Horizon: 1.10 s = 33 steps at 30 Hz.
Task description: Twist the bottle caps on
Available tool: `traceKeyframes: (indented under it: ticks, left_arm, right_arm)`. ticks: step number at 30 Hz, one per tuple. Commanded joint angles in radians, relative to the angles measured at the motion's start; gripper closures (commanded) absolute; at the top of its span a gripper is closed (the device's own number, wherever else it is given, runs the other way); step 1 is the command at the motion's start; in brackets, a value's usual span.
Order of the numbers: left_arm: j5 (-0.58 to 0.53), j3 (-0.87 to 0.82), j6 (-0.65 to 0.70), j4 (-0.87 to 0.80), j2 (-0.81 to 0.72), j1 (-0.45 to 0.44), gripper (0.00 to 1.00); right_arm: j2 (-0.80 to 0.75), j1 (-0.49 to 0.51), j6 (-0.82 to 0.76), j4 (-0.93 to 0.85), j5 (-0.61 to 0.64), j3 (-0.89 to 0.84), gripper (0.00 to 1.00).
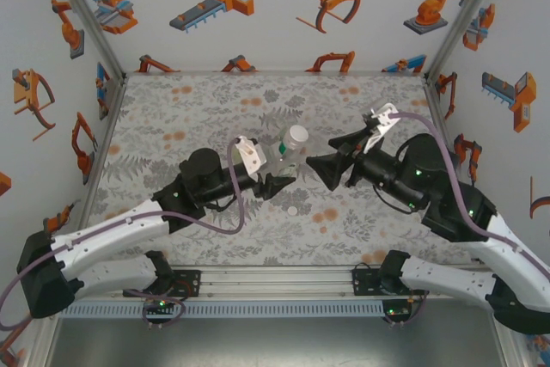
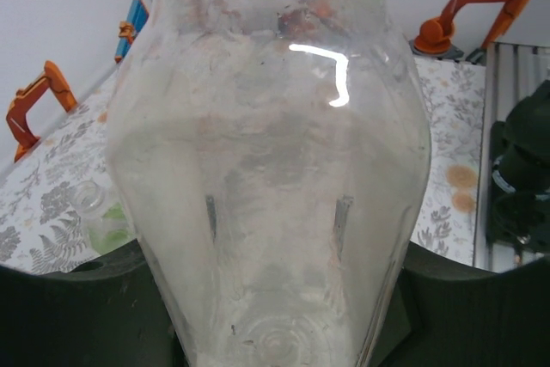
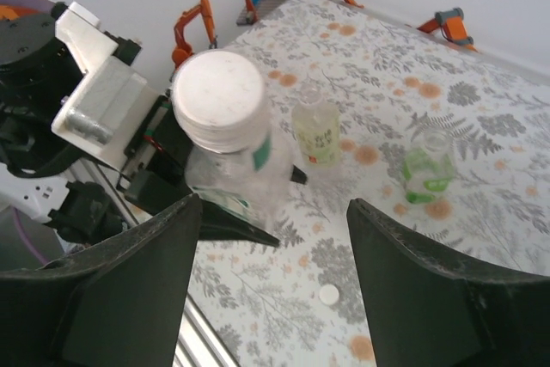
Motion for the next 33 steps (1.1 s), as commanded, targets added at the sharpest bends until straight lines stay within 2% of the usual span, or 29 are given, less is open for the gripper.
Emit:
traceKeyframes:
  ticks: [1,7,13,17,20,25,28,33]
  left_arm:
    - [0.083,-0.057,0.035,-0.057,-0.062,-0.001,1.00]
    - [0.112,-0.171,0.044,-0.066,-0.157,0.000,1.00]
    - [0.074,-0.259,0.056,-0.112,-0.235,-0.002,1.00]
    - [0.066,-0.286,0.078,-0.159,-0.266,-0.001,1.00]
    - [0.117,-0.293,0.091,-0.205,-0.277,-0.001,1.00]
    - [0.200,-0.297,0.079,-0.262,-0.297,-0.001,1.00]
    - [0.215,-0.305,0.072,-0.292,-0.326,-0.002,1.00]
    - [0.211,-0.310,0.089,-0.362,-0.371,-0.001,1.00]
  right_arm:
    - [0.019,0.004,-0.034,-0.184,0.052,0.092,0.37]
    - [0.126,-0.001,-0.063,-0.360,-0.013,0.266,0.37]
    - [0.305,-0.028,-0.018,-0.563,-0.185,0.472,0.38]
    - [0.361,-0.031,0.070,-0.552,-0.294,0.466,0.39]
    - [0.361,-0.030,0.066,-0.523,-0.349,0.423,0.38]
    - [0.326,-0.030,-0.192,-0.496,-0.463,0.360,0.37]
    - [0.302,-0.030,-0.347,-0.491,-0.476,0.312,0.37]
    - [0.297,-0.030,-0.597,-0.503,-0.572,0.309,0.36]
